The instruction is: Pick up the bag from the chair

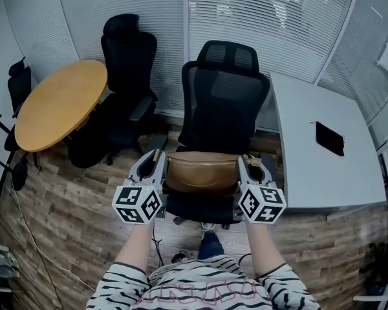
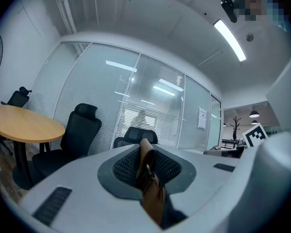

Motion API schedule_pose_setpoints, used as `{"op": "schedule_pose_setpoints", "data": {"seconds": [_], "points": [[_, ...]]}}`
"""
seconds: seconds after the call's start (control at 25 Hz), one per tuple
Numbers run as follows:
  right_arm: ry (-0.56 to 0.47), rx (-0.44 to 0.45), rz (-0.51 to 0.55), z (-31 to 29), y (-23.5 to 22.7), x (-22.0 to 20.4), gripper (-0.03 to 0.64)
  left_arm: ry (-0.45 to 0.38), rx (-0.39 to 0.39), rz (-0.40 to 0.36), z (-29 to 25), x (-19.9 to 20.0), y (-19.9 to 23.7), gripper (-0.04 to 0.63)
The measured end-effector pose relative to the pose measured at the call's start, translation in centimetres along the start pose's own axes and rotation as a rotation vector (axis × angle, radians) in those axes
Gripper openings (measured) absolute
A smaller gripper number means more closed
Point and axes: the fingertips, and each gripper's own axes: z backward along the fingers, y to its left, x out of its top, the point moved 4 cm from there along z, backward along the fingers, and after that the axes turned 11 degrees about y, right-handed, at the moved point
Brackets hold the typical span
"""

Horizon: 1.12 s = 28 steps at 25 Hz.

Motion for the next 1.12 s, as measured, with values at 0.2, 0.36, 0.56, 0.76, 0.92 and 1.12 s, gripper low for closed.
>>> {"op": "schedule_pose_setpoints", "data": {"seconds": [0.2,0.36,0.56,0.76,0.92,1.12], "points": [[-0.011,-0.001,0.019,1.1,1.1,0.0,0.118,-0.010,0.006,-0.011,1.7,0.1,-0.1,0.080],[-0.009,-0.001,0.029,1.7,1.8,-0.3,0.117,-0.013,0.007,-0.012,2.8,0.0,-0.2,0.078],[-0.003,-0.001,0.024,1.7,2.1,-0.9,0.118,-0.007,0.009,-0.011,3.2,-0.3,0.1,0.078],[0.010,-0.005,0.022,1.7,2.5,-1.6,0.118,0.002,0.011,-0.002,3.6,-0.9,0.4,0.078],[0.016,-0.009,0.021,1.8,2.7,-2.1,0.118,0.005,0.009,0.003,3.9,-1.4,0.6,0.077],[0.025,-0.013,0.014,1.5,2.4,-2.5,0.118,0.016,0.010,0.004,3.5,-1.8,0.7,0.077]]}}
